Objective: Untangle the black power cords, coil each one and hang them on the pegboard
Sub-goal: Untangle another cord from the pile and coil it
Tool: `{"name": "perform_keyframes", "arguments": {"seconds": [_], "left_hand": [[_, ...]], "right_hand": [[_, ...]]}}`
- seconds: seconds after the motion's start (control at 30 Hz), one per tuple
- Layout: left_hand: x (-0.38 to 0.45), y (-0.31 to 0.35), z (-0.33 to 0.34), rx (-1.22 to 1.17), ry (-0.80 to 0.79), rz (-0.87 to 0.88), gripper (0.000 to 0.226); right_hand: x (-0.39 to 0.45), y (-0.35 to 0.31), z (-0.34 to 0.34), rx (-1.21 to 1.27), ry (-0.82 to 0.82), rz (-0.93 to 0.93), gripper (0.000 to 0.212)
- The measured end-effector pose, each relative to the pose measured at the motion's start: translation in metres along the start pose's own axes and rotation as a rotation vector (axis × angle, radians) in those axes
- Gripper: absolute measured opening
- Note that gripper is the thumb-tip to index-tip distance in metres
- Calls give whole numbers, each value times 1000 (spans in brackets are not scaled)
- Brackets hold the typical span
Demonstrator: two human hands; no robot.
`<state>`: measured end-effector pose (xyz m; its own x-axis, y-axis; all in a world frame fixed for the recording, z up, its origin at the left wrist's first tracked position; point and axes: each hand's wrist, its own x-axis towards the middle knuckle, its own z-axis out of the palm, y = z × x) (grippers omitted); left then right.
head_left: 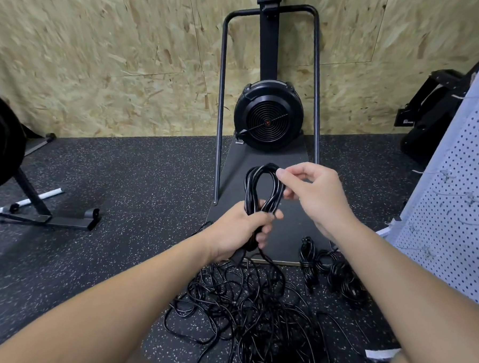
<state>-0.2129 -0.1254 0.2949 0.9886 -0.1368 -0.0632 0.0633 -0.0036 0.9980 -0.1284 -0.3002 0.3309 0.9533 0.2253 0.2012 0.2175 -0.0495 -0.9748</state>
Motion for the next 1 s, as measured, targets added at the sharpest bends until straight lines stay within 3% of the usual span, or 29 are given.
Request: {"name": "perform_keyframes", "arguments": {"seconds": [0.13, 0.27, 0.33, 0.4, 0.63, 0.73, 0.87, 1.0], "left_hand": [[6, -2, -6, -36, 119, 40, 17], [11, 0, -13, -123, 189, 64, 10], [13, 2, -18, -211, 239, 53, 10], [14, 4, -23, -263, 308, 45, 12], [20, 4, -47, -301, 607, 55, 15], [22, 4, -58, -285, 720, 50, 23], [22, 6, -62, -331, 761, 36, 27], [22, -3, -66, -151, 734, -30, 30]], "right_hand": [[3, 18, 5, -97, -144, 133, 18], [-6, 39, 13, -350, -548, 208, 42], [-14, 48, 18, -496, -761, 234, 38], [-18, 55, 21, -622, -856, 222, 35], [-16, 44, 22, -665, -720, 182, 33], [-13, 32, 22, -661, -586, 121, 28], [-11, 17, 20, -735, -404, -46, 17], [-17, 12, 18, -806, -484, -271, 11]]}}
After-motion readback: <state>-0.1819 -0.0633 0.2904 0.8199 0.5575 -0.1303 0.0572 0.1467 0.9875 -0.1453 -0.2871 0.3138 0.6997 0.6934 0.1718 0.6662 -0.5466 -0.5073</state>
